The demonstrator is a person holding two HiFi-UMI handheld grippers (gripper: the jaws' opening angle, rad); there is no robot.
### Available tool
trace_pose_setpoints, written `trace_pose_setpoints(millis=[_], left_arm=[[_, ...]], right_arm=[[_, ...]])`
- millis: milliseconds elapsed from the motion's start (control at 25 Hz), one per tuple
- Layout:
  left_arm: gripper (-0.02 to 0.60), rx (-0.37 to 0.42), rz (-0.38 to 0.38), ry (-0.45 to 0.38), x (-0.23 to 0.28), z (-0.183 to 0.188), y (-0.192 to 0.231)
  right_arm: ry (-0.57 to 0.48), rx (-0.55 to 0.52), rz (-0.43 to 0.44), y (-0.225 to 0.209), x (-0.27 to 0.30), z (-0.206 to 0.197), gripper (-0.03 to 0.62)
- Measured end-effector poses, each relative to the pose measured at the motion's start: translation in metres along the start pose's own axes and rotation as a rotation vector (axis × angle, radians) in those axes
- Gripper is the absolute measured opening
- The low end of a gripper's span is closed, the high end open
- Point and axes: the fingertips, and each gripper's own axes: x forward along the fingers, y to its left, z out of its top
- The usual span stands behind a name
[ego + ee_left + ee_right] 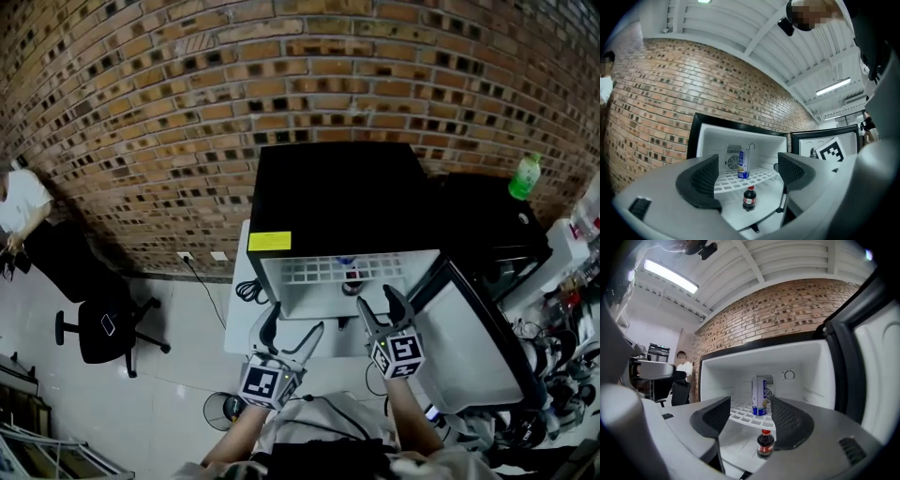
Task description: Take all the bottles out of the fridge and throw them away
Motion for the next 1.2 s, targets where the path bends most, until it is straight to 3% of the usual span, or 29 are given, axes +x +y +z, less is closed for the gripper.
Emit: trace_pose_setpoints(millis=[240,400,640,800,920,1200], left_arm=[[0.394,0.007,0.087,0.013,-0.023,-0.002,0.019],[0.394,0.047,0.126,0.038,-0.043,-0.015,0.036],[0.394,-0.008,0.223,0.017,-0.064,-0.003,0.050],[0.394,-0.005,0.254,0.011,-0.075,-0.003,0.056],[0.394,-0.009,0.268,0.017,-0.079,-0.004,0.057],[0.394,0.015,0.253,0.046,-0.082,-0.020,0.057]], right_arm=[[0.074,-0.032,0.029,-0.011,0.074,-0.010,0.312],[0.094,-0.016,0.015,-0.016,0.112,-0.006,0.394],[0.090,-0.031,0.006,-0.019,0.152,0.010,0.396],[0.077,-0.045,-0.004,-0.021,0.167,0.012,0.360],[0.083,-0.036,0.001,-0.016,0.168,0.016,0.275],[0.069,-0.001,0.069,0.011,0.117,0.013,0.270]])
